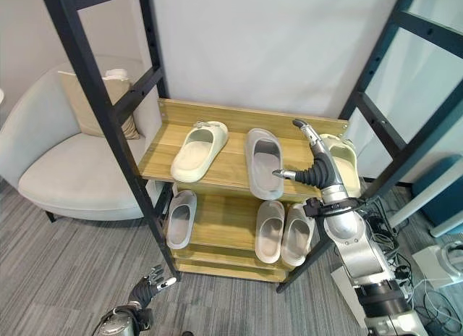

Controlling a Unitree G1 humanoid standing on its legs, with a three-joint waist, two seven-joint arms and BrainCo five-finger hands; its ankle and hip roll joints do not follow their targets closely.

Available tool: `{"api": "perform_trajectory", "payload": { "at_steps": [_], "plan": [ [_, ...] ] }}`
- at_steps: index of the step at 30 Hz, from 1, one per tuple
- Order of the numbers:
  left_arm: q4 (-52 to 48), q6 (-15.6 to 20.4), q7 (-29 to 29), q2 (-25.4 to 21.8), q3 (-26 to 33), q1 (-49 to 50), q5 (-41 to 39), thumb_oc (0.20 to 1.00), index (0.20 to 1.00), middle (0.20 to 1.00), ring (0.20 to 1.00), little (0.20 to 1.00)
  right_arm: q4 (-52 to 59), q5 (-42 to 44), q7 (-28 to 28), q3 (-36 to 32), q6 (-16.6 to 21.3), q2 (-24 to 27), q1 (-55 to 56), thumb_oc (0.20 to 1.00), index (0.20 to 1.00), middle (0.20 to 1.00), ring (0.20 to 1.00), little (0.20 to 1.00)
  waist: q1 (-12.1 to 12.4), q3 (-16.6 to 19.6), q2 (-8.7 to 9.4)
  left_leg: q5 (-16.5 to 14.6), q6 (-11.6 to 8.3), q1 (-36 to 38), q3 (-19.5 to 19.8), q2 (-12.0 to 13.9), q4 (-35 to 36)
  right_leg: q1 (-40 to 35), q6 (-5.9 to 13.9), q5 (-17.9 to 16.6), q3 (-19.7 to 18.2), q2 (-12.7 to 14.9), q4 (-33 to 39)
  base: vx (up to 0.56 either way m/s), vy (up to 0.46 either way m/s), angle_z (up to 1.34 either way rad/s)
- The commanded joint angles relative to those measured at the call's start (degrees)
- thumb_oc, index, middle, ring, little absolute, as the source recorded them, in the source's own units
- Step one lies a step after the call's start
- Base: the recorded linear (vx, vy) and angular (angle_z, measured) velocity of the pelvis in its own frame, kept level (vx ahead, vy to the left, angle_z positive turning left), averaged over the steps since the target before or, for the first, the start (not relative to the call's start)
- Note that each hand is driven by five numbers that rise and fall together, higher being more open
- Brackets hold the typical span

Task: Arrange the slippers neatly on the shoe rack.

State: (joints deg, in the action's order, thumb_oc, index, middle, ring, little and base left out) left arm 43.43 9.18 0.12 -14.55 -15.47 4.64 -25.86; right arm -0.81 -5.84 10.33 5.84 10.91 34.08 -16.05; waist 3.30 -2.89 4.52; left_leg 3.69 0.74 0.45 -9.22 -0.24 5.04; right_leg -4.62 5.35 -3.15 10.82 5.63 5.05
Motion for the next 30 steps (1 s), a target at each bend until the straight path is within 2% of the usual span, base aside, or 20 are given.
{"api": "perform_trajectory", "payload": {
  "at_steps": [1, 11, 15, 22, 30],
  "plan": [
    [0.8, 1.0, -0.6, -0.8, -0.8, -4.4, 0.9, 1.000, 1.000, 1.000, 1.000, 1.000, -1.2, -1.2, 4.3, -0.7, 0.0, 2.6, -5.7, 1.000, 1.000, 1.000, 1.000, 1.000, 1.7, -1.5, 0.11, -3.2, -3.34, 4.0, 2.7, 4.3, -0.1, -1.5, 4.71, 1.6, 1.3, 3.6, -1.5, 0.02, 0.018, 0.17],
    [1.2, 0.8, -0.4, -1.4, -1.4, -4.3, 0.6, 1.000, 1.000, 1.000, 1.000, 1.000, -11.9, 1.1, 5.5, 3.7, -1.8, 1.4, -12.9, 1.000, 1.000, 1.000, 1.000, 1.000, 3.9, -2.2, 0.81, -3.5, -2.93, 3.3, 3.5, 3.7, -0.2, -1.3, 5.07, 1.3, 1.7, 4.1, -1.4, 0.01, 0.024, 0.07],
    [1.0, 1.2, 0.2, -1.8, -2.2, -4.7, 0.2, 1.000, 1.000, 1.000, 1.000, 1.000, -19.7, 1.7, 6.2, 7.1, -3.1, 0.0, -17.3, 1.000, 1.000, 1.000, 1.000, 1.000, 5.0, -3.0, 1.15, -3.6, -2.76, 2.3, 3.8, 3.4, -0.3, -0.7, 5.22, 1.0, 1.7, 4.2, -1.3, 0.00, 0.028, 0.01],
    [2.1, 1.6, 1.5, -2.3, -4.4, -6.3, -1.6, 1.000, 1.000, 1.000, 1.000, 1.000, -36.2, 8.9, 8.5, 11.6, -4.0, -0.8, -32.4, 1.000, 1.000, 1.000, 1.000, 1.000, 6.7, -4.6, 1.84, -2.9, -3.04, 0.3, 4.0, 3.3, -0.5, 0.8, 5.16, 0.2, 2.0, 4.1, -0.8, -0.01, 0.004, 0.00],
    [2.5, 1.8, 2.9, -2.5, -5.9, -8.6, -3.0, 1.000, 1.000, 1.000, 1.000, 1.000, -50.3, 16.5, 9.0, 14.2, -4.6, -3.0, -43.1, 1.000, 1.000, 1.000, 1.000, 1.000, 7.1, -5.5, 2.06, -2.3, -3.33, -1.0, 4.5, 3.4, -0.7, 1.7, 4.96, 0.0, 2.2, 3.9, -0.7, -0.01, 0.001, 0.02]
  ]
}}
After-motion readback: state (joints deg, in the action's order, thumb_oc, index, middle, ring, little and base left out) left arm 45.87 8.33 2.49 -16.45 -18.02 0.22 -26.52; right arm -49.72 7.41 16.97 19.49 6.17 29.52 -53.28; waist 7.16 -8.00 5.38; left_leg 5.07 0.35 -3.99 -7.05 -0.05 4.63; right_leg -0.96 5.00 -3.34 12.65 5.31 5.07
